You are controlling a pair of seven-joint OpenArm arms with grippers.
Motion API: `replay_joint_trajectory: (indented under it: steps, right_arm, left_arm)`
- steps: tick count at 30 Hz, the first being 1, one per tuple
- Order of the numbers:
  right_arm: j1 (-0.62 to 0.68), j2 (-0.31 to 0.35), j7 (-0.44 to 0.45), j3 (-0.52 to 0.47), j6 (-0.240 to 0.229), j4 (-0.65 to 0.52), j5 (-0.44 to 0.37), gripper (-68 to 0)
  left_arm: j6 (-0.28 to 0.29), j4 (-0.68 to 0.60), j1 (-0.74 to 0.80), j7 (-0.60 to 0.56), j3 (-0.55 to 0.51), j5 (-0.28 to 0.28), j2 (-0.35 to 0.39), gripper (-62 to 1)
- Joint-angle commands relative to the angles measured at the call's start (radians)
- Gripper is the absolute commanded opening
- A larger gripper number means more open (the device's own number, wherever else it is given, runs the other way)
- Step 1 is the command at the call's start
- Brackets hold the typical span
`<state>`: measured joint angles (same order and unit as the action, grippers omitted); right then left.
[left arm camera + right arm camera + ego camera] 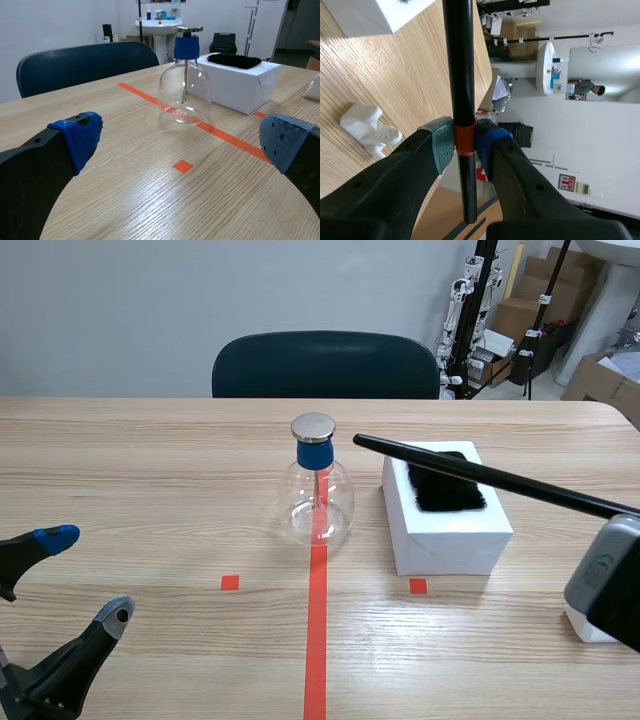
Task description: Do the electroscope experiment. rub the rod on the fur
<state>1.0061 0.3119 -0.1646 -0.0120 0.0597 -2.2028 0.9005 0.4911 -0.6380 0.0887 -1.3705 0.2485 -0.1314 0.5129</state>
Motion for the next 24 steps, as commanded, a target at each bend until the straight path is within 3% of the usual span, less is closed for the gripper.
replay_joint_trajectory:
  steps: [1, 6, 20, 24]
  right_arm:
    - [-0.011, -0.022, 0.023, -0.01, 0.015, -0.01, 0.004, -57.3]
    - [-0.011, -0.035, 0.093, -0.035, 0.014, -0.01, 0.004, -57.3]
    - [-0.012, -0.034, 0.093, -0.038, 0.015, -0.01, 0.009, -57.3]
    - [-0.032, -0.035, 0.102, -0.093, 0.015, -0.01, -0.012, -57.3]
  left_arm:
    - [0.002, -0.009, -0.003, -0.018, -0.003, 0.007, 0.006, 1.4]
    - [0.002, -0.009, -0.003, -0.018, -0.003, 0.007, 0.006, 1.4]
    - [0.002, -0.009, -0.003, -0.018, -0.003, 0.007, 0.006, 1.4]
    - [0.002, -0.009, -0.003, -0.018, -0.003, 0.007, 0.006, 1.4]
